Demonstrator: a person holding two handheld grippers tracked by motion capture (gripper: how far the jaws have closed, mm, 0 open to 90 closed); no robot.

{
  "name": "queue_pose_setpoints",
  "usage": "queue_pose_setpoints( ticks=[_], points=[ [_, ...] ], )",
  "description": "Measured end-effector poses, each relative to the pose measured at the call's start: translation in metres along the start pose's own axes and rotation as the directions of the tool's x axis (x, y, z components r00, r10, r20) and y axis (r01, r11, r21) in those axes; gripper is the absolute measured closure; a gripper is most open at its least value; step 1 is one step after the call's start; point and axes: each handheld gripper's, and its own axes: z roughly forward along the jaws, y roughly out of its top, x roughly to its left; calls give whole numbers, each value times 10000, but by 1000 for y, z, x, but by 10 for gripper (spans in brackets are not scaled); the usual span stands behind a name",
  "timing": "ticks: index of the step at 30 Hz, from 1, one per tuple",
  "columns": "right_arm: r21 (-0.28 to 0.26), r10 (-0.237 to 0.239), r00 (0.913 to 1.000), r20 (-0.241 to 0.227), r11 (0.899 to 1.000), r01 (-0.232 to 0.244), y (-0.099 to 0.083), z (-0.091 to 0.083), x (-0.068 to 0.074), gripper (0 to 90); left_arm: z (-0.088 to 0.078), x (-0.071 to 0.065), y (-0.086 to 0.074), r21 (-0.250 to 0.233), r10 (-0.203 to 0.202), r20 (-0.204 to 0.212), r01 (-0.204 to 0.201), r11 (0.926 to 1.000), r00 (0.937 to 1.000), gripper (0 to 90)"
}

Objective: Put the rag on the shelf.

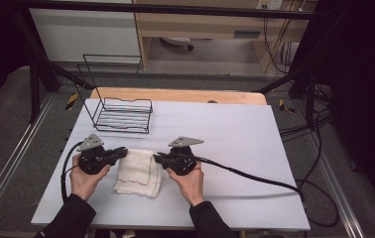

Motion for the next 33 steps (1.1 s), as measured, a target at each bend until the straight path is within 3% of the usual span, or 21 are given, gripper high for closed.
queue_pose_setpoints(
  ticks=[4, 15, 33],
  points=[
    [-260, -301, 9995, 22, 9992, 301, 7, -4, 5, 821, -5, -1, 2, -244, -55, -36, 54, 9997, 10000, 825],
    [-768, -511, 9987, 34, 9957, 512, 15, -15, 8, 822, -18, -9, 11, -840, 80, -13, -80, 9964, 10000, 826],
    [-1519, -1160, 9932, 128, 9815, 1166, 36, -29, 20, 825, -37, -14, 25, -1609, 223, -158, -245, 9867, 9996, 828]
  ],
)
